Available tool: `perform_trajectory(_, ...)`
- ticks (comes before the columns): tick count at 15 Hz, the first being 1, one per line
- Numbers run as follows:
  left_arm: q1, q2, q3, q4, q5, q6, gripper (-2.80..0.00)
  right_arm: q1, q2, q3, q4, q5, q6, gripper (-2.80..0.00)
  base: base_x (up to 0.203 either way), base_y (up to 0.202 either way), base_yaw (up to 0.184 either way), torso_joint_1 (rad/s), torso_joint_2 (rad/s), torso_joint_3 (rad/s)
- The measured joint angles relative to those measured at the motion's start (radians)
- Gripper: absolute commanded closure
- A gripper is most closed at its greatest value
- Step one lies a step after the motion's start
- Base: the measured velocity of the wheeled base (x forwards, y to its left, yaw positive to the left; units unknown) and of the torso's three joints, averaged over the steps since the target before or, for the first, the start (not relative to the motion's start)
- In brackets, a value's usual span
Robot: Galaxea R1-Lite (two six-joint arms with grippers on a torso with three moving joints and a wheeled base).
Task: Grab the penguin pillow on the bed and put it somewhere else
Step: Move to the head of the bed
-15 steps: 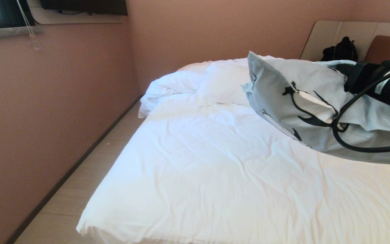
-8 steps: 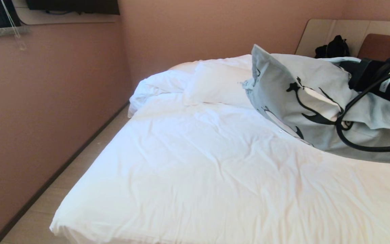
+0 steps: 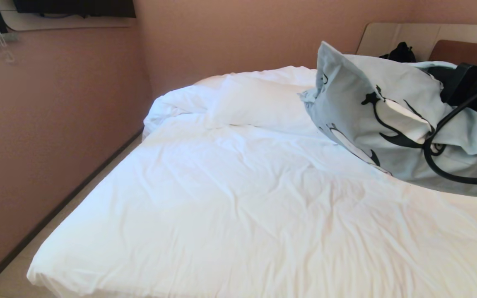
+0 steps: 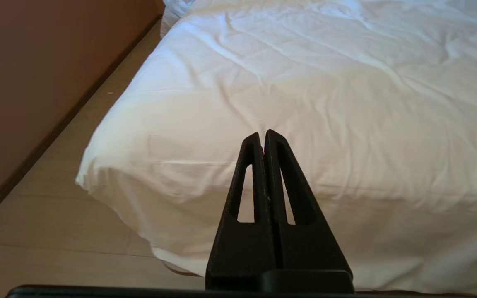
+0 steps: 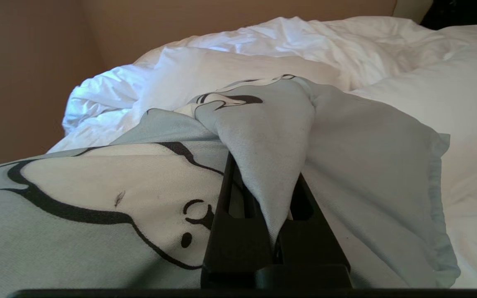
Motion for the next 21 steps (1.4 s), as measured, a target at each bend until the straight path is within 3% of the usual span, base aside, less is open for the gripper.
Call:
perform_trajectory(9,0.000,0.000,0.000,0.000,0.000,0.000,0.00,-0.133,0.003,-0.030,0.004,0.002,-0.007,0.00,0.000,-0.195,0.001,0.001,0.00,0.003)
perform_trajectory(21,0.000,0.000,0.000,0.000,0.000,0.000,0.00,-0.233,-0.019,-0.045,0.003,-0.019,-0.036,0.00,0.000,-0.193,0.001,0.003,0.00,0.002)
